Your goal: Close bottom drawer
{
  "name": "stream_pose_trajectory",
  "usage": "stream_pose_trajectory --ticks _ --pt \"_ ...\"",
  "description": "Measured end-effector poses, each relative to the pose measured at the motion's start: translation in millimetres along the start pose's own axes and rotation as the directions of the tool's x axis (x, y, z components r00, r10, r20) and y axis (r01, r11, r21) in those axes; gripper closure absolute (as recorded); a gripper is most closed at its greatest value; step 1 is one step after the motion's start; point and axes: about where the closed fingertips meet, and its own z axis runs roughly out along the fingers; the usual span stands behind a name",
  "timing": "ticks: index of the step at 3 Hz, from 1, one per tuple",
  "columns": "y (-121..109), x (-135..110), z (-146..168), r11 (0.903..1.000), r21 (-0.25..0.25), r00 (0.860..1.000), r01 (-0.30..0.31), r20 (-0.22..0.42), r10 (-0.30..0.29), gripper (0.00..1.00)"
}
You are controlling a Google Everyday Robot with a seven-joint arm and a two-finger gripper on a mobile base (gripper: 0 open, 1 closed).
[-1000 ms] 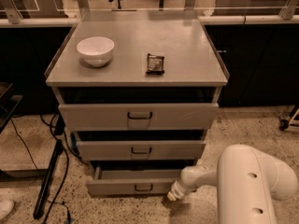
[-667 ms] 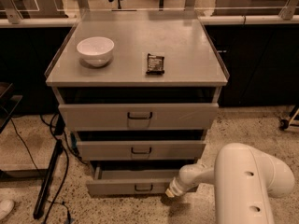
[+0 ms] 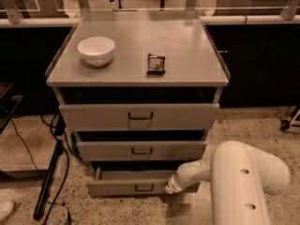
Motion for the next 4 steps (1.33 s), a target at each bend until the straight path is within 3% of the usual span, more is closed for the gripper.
stream_pose_trajectory --ticks 1,4 --pt "0.1 -0.1 0.1 1.0 0.0 1.0 0.0 0.0 0.0 0.81" --pt "0.2 -0.1 0.2 1.0 0.0 1.0 0.0 0.0 0.0 0.11"
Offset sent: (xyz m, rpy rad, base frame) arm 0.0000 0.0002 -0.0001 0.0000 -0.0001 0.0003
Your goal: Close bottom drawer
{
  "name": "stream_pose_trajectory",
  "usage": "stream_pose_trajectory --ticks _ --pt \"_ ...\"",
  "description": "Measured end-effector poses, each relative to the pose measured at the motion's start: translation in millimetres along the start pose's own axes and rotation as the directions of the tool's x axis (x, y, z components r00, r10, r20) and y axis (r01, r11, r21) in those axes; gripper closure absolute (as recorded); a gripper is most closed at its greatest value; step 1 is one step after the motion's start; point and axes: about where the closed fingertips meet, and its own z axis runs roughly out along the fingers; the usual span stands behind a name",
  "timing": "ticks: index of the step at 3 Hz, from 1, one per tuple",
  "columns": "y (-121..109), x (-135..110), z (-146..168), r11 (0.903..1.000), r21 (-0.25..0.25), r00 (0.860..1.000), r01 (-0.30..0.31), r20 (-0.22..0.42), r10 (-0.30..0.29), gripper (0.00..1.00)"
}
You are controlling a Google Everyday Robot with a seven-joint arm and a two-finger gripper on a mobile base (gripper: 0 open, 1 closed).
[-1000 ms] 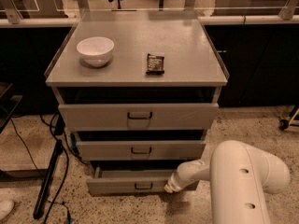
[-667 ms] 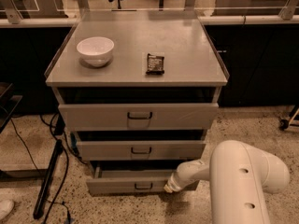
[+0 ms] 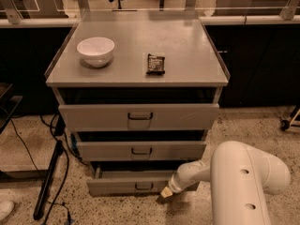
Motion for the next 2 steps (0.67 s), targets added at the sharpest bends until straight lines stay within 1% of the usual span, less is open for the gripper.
stream_pose_trajectory --ticks 1,2 --pt "0.1 0.0 0.1 1.0 0.0 1.0 0.0 0.0 0.0 0.0" --pt "0.1 0.0 0.1 1.0 0.0 1.0 0.0 0.0 0.0 0.0"
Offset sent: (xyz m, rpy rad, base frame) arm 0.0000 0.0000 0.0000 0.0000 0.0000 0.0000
